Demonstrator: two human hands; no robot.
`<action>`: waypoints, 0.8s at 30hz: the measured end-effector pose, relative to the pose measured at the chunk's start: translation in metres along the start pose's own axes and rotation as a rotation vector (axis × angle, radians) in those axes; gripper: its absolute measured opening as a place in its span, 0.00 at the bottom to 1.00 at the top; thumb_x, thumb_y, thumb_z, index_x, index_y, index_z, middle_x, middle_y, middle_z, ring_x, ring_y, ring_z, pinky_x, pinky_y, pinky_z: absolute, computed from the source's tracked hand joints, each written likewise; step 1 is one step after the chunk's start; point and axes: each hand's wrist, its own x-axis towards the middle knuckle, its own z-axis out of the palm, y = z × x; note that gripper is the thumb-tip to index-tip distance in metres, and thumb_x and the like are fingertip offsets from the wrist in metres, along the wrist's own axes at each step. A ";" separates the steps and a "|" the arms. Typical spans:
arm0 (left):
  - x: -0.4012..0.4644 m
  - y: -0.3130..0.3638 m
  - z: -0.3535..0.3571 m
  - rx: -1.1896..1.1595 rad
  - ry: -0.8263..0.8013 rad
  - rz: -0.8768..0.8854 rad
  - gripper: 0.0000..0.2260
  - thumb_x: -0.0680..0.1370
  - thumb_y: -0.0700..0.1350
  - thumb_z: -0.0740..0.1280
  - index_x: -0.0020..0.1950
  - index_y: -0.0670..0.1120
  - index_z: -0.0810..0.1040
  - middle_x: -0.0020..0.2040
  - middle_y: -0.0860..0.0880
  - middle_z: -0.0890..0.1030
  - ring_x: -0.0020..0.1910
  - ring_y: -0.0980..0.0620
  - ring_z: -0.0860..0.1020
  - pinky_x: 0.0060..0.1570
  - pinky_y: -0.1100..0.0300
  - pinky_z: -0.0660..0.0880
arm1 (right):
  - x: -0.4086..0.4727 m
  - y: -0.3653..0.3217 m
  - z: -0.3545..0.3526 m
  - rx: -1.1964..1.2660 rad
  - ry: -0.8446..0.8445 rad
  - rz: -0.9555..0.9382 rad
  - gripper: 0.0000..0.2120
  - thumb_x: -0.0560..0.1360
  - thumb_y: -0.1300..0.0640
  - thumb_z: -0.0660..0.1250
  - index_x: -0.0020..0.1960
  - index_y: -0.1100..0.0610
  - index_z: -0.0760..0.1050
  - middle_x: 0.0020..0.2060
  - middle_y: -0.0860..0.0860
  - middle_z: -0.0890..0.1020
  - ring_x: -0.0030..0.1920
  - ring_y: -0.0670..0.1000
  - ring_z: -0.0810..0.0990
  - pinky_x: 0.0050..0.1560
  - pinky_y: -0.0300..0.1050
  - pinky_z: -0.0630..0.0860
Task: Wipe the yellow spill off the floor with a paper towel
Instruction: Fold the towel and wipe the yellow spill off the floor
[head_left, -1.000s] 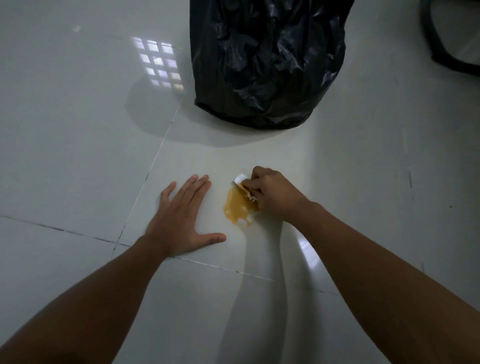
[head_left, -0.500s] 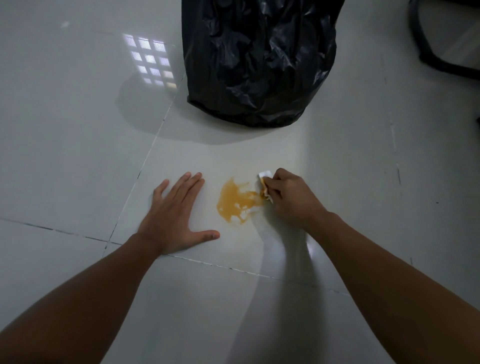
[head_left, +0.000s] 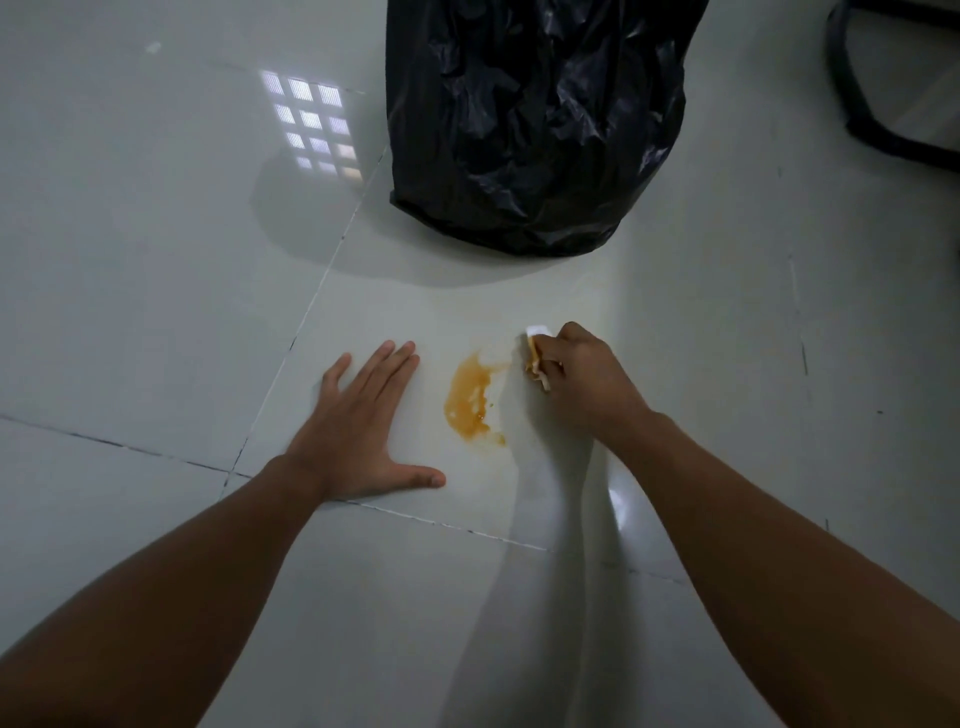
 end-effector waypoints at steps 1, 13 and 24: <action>0.000 -0.001 -0.001 -0.003 -0.002 0.000 0.62 0.61 0.85 0.53 0.82 0.45 0.48 0.84 0.51 0.47 0.82 0.55 0.41 0.78 0.41 0.45 | 0.004 -0.001 0.001 0.017 0.005 0.011 0.06 0.77 0.63 0.61 0.43 0.61 0.76 0.40 0.55 0.73 0.36 0.55 0.74 0.37 0.45 0.71; -0.003 0.001 -0.005 -0.050 -0.018 0.001 0.61 0.63 0.84 0.56 0.82 0.45 0.45 0.83 0.51 0.44 0.81 0.55 0.39 0.79 0.41 0.43 | 0.025 -0.034 0.011 0.111 -0.052 0.049 0.17 0.76 0.60 0.66 0.65 0.55 0.74 0.57 0.53 0.75 0.54 0.53 0.76 0.53 0.45 0.74; -0.009 0.002 -0.004 -0.012 -0.006 -0.004 0.59 0.65 0.83 0.55 0.82 0.43 0.44 0.84 0.49 0.45 0.82 0.54 0.41 0.80 0.44 0.43 | 0.007 -0.062 0.021 -0.002 -0.237 -0.179 0.16 0.77 0.64 0.63 0.61 0.53 0.80 0.56 0.50 0.76 0.54 0.52 0.74 0.52 0.48 0.76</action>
